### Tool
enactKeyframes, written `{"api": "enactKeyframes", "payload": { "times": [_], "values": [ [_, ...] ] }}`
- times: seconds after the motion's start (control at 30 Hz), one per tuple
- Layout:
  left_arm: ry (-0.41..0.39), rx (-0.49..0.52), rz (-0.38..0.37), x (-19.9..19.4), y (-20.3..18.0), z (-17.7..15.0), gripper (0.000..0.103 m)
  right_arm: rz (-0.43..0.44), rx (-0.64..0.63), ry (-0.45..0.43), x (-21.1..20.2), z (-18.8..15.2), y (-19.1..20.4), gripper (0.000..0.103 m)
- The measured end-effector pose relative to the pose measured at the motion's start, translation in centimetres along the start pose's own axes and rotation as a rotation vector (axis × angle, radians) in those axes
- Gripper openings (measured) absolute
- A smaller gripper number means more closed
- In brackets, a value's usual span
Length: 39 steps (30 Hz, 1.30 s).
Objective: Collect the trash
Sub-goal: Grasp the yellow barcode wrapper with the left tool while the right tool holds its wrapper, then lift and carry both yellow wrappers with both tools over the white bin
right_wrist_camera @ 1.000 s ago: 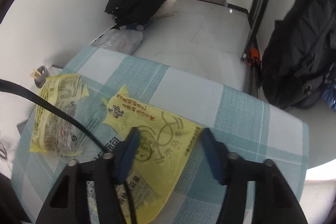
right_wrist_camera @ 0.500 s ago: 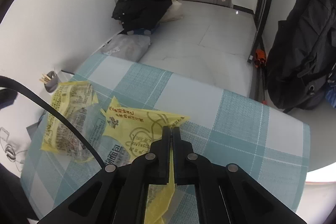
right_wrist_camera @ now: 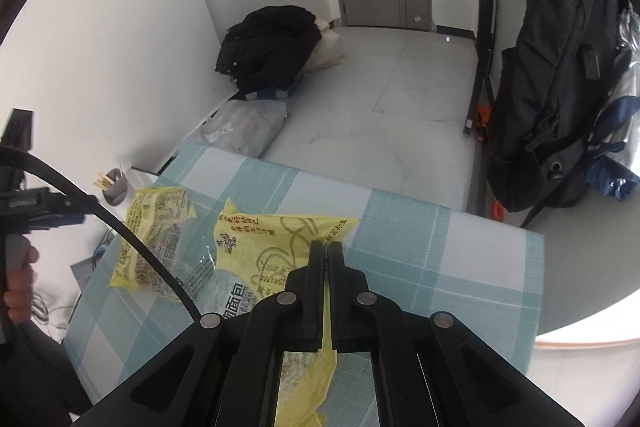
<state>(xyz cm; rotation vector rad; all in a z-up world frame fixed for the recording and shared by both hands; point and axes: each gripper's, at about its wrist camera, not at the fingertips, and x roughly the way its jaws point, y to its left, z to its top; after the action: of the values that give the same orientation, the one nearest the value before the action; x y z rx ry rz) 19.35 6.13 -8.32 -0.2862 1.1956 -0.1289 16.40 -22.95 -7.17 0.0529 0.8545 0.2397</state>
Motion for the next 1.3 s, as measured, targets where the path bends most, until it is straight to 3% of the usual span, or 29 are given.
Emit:
{"api": "enactKeyframes", "payload": {
  "times": [0.2, 0.37, 0.53, 0.57, 0.67, 0.73, 0.77, 0.83, 0.9, 1.0, 1.3],
  "values": [
    [0.065, 0.08, 0.028, 3.2, -2.1, 1.4, 0.091, 0.015, 0.004, -0.026, -1.4, 0.2, -0.5, 0.001],
    [0.092, 0.085, -0.007, 4.0, -2.4, 1.0, 0.09, 0.027, 0.008, -0.039, -2.1, 0.2, -0.9, 0.001],
    [0.076, 0.154, 0.066, 4.8, -4.1, 0.7, 0.089, 0.031, 0.006, -0.036, -2.2, 0.0, -1.2, 0.002],
    [0.068, 0.164, 0.072, 4.8, -4.3, 0.7, 0.086, 0.031, 0.006, -0.035, -2.2, 0.0, -1.2, 0.001],
    [0.054, 0.231, 0.116, 4.9, -5.5, 0.2, 0.066, 0.034, 0.003, -0.036, -2.1, 0.0, -1.3, 0.002],
    [0.048, 0.281, 0.119, 4.8, -6.3, -0.1, 0.04, 0.031, -0.002, -0.036, -2.1, -0.1, -1.2, 0.002],
    [0.051, 0.292, 0.107, 4.7, -6.4, -0.1, 0.034, 0.032, -0.004, -0.034, -2.1, -0.1, -1.3, 0.002],
    [0.047, 0.305, 0.074, 4.4, -6.5, -0.1, 0.013, 0.031, -0.003, -0.033, -2.1, -0.2, -1.3, 0.002],
    [0.04, 0.326, 0.049, 3.9, -6.8, -0.3, 0.008, 0.031, 0.001, -0.031, -2.1, -0.2, -1.4, 0.002],
    [0.0, 0.373, 0.084, 3.2, -7.6, -0.7, 0.005, 0.029, 0.012, -0.035, -2.3, -0.1, -1.7, 0.002],
    [-0.024, 0.317, 0.077, 1.8, -7.5, -0.9, 0.004, 0.01, 0.031, -0.053, -3.5, -0.4, -1.9, 0.002]
  ]
}}
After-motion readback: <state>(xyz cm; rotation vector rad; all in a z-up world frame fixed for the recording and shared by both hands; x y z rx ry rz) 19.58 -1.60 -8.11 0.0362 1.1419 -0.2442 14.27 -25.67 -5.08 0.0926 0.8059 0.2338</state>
